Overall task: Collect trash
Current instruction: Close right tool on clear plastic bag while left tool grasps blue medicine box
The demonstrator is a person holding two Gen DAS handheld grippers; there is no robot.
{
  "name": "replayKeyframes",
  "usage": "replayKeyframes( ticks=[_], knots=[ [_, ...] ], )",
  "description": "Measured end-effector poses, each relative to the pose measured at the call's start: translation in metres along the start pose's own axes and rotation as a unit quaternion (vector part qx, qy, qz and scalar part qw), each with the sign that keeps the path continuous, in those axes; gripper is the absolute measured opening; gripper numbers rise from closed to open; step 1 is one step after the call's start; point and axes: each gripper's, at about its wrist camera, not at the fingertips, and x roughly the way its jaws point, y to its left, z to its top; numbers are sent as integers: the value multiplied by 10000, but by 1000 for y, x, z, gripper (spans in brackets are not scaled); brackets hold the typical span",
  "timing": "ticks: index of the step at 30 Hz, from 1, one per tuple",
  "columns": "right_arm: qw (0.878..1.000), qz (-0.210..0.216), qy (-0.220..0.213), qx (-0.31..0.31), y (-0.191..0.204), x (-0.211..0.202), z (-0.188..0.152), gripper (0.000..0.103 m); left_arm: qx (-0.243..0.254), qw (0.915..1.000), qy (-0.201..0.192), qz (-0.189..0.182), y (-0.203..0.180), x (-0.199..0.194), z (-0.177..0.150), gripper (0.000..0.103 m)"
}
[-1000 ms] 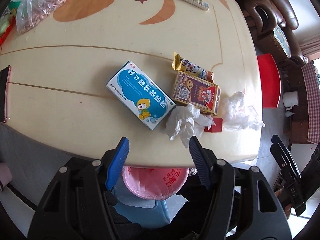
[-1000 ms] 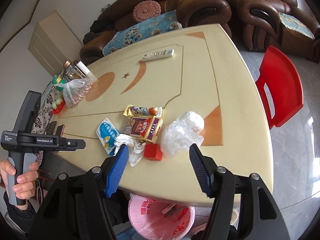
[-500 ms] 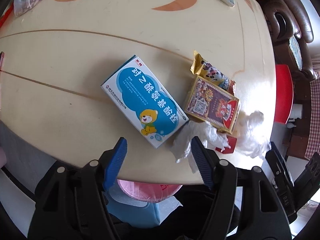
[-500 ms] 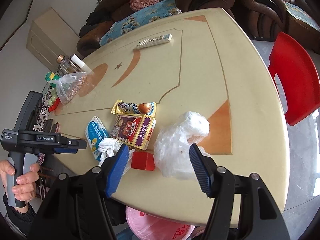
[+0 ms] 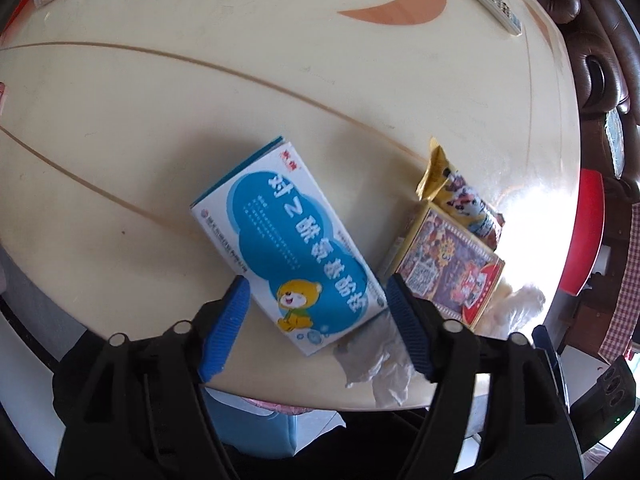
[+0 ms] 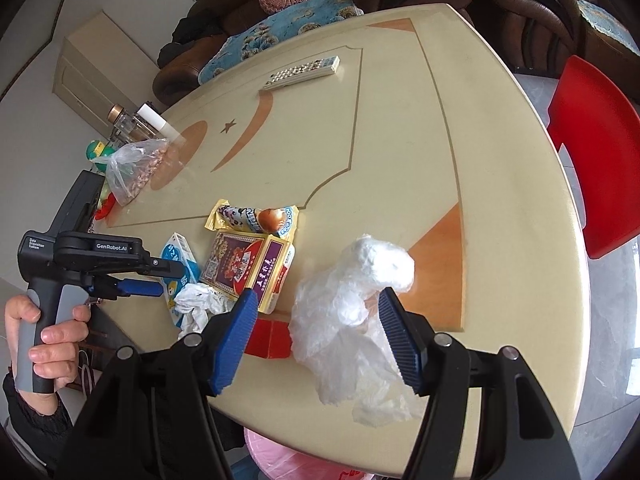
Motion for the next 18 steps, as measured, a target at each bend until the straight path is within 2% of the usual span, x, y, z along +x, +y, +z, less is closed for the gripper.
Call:
replayKeyframes(
  ticks=[5,10,14,18],
  knots=[
    [9999,53,108,-44,-3,11,1,62,-78,9999,35,144,-4,2,14,77],
    [9998,144,120,-40,-5,17,0,62,-45,9994,138,314,-8,4,22,77],
    [9997,226,123,-21,-8,20,-2,62,-172,9993,280,173,-5,6,30,83],
    [9994,327,82,-1,-11,20,-3,62,-426,9983,385,118,0,6,46,83]
  ],
)
